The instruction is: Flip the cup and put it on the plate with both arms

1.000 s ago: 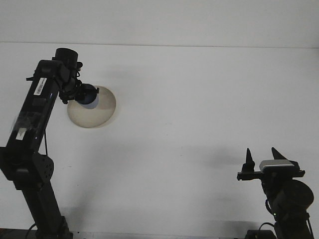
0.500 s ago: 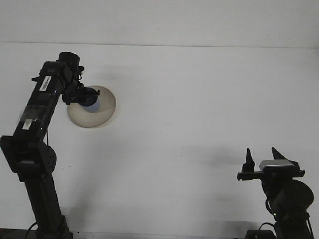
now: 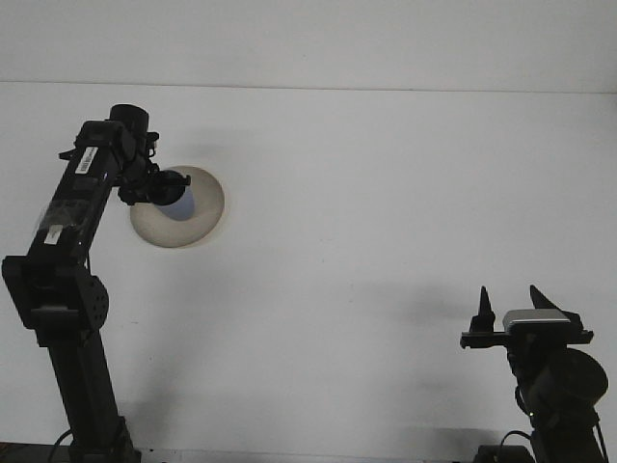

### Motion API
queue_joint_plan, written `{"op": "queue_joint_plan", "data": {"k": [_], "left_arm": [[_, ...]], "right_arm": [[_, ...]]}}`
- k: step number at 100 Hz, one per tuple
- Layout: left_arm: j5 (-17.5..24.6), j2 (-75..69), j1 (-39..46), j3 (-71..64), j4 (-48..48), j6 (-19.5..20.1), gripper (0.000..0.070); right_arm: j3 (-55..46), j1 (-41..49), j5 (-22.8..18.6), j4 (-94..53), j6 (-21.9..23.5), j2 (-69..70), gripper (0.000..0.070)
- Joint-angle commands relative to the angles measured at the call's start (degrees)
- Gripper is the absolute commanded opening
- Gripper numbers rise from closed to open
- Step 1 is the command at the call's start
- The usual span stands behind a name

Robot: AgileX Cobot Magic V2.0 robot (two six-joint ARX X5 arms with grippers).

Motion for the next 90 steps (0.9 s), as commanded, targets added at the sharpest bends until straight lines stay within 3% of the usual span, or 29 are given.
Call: {"op": "queue_joint_plan", "data": {"k": [1,10,21,40,61,90], "left_arm": [[0.4,1.8,0.1,1.4,-0.2,-0.4,0.0319],[0.4,1.7,0.1,2.5,-0.9,-0.9,0.0512],[0.4,1.7,0.1,5.8,-3.4,-0.9,0.0591],[0.4,0.6,0.0,15.6,-8.6,-1.9,0.0592],[0.5,-7.8,0.0,16.0,-9.2,-2.9,0.059],[0.6,-24.7,-2.0,3.4,-9.3,-3.3,0.059]], "right_arm": [[0.5,0.0,0.2,0.9,-0.5,0.2,0.0515],[0.5,0.0,0.2,0.9,-0.5,0.2,0.0515],[0.5,0.0,0.2,0.9,-0.5,0.2,0.0515],[0.5,0.0,0.2,0.9,-0.5,0.2,0.0515],[0.5,0.0,0.2,0.9,-0.5,0.2,0.0515],[0.5,0.0,0.2,0.9,-0.5,0.2,0.0515]]}}
